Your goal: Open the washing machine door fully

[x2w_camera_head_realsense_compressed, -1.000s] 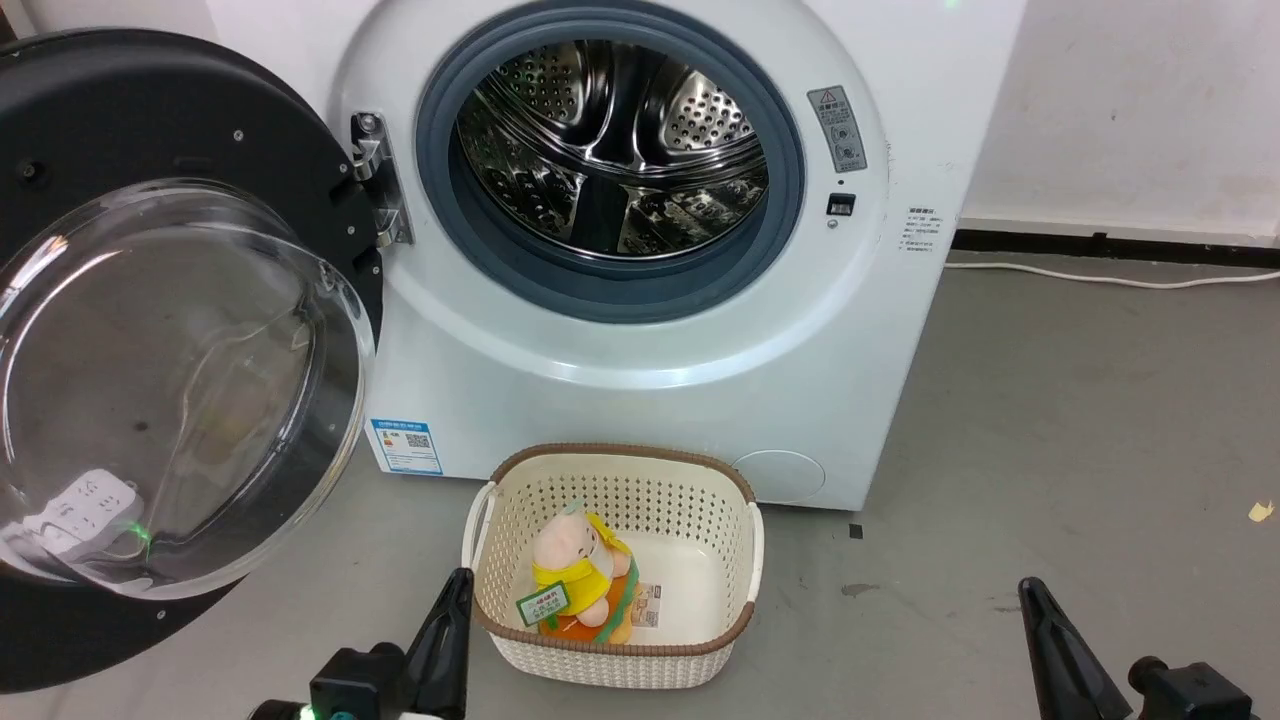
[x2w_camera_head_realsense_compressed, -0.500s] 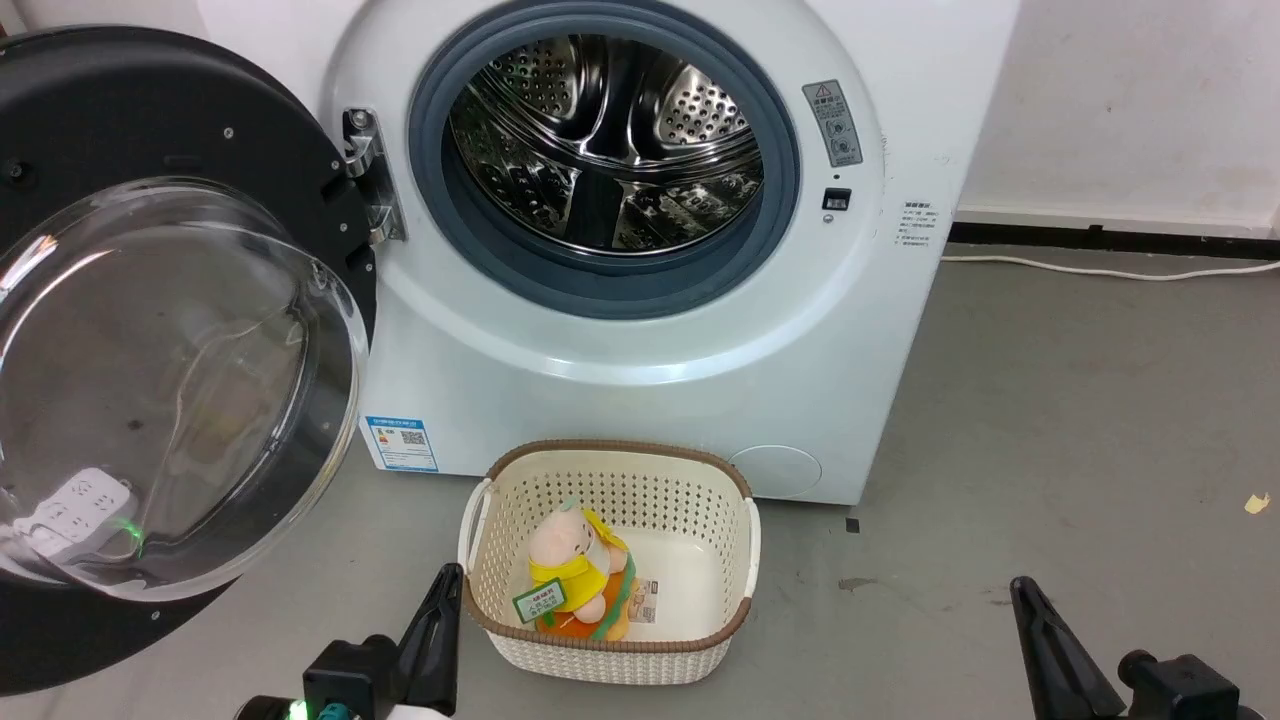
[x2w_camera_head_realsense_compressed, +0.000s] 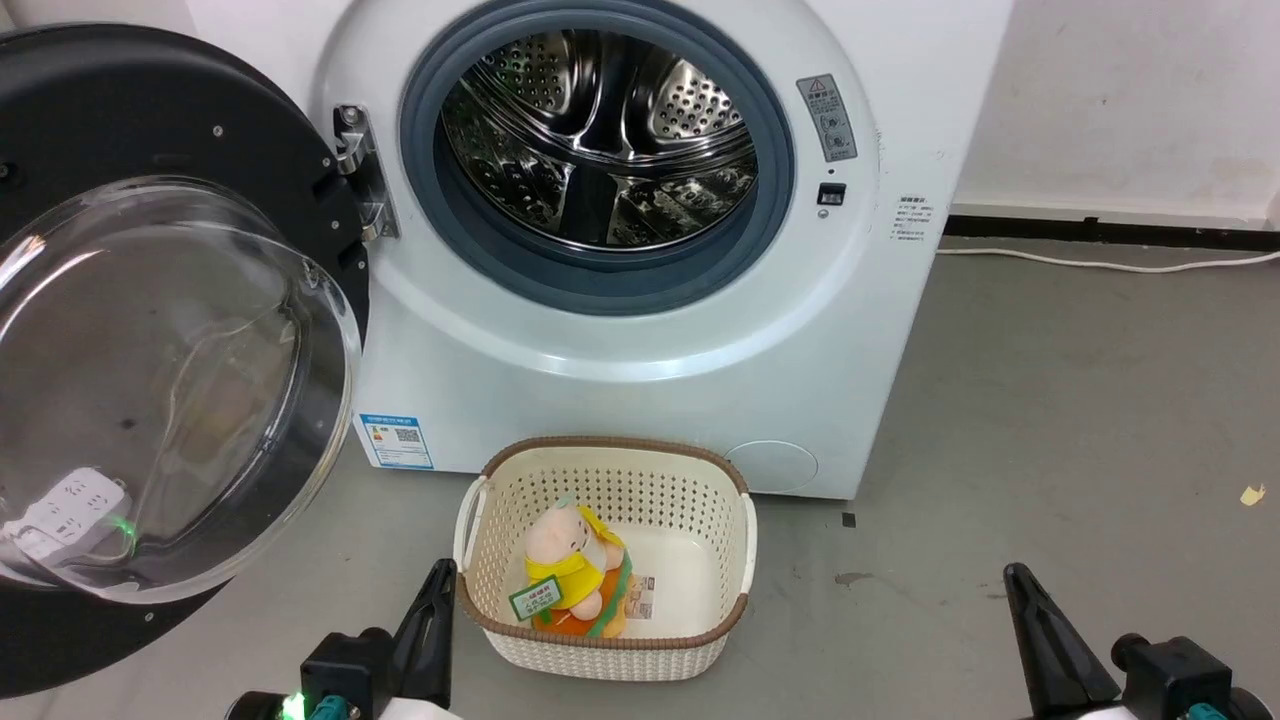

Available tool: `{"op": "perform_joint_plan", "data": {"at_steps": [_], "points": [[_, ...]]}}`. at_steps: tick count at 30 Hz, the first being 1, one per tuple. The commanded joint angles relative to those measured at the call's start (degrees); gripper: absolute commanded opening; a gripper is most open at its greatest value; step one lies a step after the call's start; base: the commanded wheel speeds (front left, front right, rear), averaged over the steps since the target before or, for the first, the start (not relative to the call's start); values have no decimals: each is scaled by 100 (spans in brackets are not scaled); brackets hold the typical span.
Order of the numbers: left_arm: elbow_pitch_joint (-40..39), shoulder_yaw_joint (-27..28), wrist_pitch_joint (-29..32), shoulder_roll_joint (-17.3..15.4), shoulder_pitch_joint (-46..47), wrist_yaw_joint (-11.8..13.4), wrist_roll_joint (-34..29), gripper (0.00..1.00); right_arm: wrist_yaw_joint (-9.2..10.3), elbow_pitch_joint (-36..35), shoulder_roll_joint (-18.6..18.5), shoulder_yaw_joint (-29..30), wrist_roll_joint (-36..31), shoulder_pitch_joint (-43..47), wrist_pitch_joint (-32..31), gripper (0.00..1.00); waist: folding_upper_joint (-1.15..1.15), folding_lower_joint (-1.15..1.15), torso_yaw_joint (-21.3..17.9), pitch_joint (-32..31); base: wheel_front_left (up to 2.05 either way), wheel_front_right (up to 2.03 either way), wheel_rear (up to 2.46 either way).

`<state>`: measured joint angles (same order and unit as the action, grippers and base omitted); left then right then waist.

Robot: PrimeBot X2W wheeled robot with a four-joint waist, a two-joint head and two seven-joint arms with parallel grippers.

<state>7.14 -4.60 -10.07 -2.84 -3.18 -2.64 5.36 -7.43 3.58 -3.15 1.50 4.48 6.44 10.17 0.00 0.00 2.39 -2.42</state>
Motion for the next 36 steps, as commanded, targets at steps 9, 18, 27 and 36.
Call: {"op": "perform_joint_plan", "data": {"at_steps": [9,18,27,36], "points": [[-113,72,118,-3,122,54,-96,0,-2,-64,11,-21,-83,-163,-124,0,0,0,-25,26,0,0,0],[-184,118,223,-3,146,79,-149,0,-3,-99,13,-36,-126,-220,-229,0,0,0,-51,52,0,0,0],[-255,164,328,-3,169,104,-200,0,-3,-133,14,-51,-169,-277,-335,0,0,0,-76,77,0,0,0],[-326,210,434,-3,192,129,-253,0,-3,-168,16,-67,-212,-334,-441,0,0,0,-101,103,0,0,0]]}}
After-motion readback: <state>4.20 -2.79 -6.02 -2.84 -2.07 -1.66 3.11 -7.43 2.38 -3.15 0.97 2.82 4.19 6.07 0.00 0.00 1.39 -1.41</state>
